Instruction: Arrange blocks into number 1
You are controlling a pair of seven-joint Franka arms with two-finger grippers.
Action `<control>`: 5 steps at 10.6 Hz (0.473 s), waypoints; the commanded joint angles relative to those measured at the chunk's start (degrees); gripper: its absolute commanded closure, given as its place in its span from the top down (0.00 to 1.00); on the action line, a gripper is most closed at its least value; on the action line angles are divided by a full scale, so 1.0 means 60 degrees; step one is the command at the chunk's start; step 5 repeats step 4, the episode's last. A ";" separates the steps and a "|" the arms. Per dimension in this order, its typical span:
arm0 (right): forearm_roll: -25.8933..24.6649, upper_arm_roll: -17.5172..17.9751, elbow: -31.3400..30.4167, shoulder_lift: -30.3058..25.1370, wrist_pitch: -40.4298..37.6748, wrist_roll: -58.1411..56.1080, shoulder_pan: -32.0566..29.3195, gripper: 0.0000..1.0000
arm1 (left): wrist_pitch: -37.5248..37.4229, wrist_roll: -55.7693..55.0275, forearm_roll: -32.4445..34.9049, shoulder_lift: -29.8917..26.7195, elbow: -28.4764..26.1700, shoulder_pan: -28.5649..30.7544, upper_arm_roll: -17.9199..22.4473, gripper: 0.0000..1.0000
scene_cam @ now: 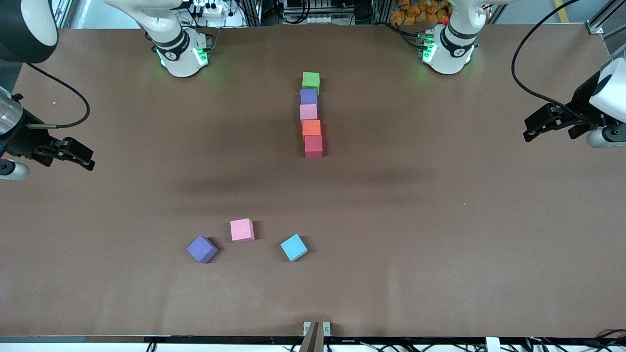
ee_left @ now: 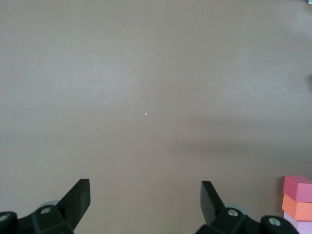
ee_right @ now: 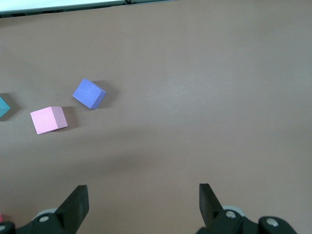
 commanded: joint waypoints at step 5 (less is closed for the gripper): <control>0.0171 0.0102 0.0200 0.0057 -0.0183 -0.0151 -0.0185 1.00 | -0.0295 0.0193 -0.0043 -0.0257 -0.0170 -0.0104 0.0080 1.00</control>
